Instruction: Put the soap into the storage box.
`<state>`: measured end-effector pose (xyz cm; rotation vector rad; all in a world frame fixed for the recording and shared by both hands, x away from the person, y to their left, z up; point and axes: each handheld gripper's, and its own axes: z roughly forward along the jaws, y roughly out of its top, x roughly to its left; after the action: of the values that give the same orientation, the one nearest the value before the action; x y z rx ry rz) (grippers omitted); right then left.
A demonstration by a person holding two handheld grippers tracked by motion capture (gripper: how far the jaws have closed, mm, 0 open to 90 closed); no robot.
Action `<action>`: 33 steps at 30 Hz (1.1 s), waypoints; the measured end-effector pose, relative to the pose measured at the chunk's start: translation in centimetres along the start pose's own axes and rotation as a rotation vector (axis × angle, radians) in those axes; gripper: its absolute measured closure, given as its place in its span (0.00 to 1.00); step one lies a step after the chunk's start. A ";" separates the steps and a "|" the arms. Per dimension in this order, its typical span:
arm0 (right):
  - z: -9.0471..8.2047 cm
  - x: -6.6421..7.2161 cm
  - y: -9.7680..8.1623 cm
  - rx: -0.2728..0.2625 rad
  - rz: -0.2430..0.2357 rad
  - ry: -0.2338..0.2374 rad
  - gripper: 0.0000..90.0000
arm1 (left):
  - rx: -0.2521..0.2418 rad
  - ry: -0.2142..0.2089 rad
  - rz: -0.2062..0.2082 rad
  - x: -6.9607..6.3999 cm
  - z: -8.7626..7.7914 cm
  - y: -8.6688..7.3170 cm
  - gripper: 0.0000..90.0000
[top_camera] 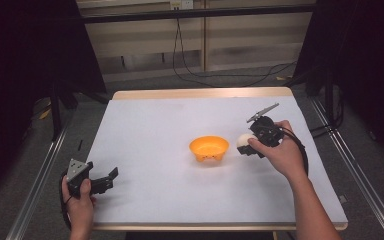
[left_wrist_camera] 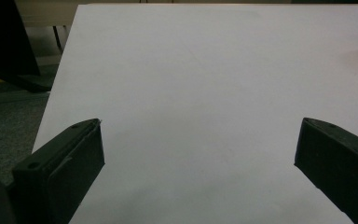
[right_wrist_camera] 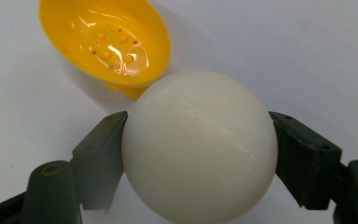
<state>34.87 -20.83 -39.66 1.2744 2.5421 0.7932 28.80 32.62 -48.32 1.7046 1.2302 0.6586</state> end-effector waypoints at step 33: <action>1.0 1.6 4.0 0.003 -0.049 0.039 0.27 | 0.002 -0.010 -0.002 0.0 0.1 0.0 0.01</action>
<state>37.00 -17.24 -38.23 1.2046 2.5955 0.8120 28.84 32.57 -48.34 1.7066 1.2262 0.6474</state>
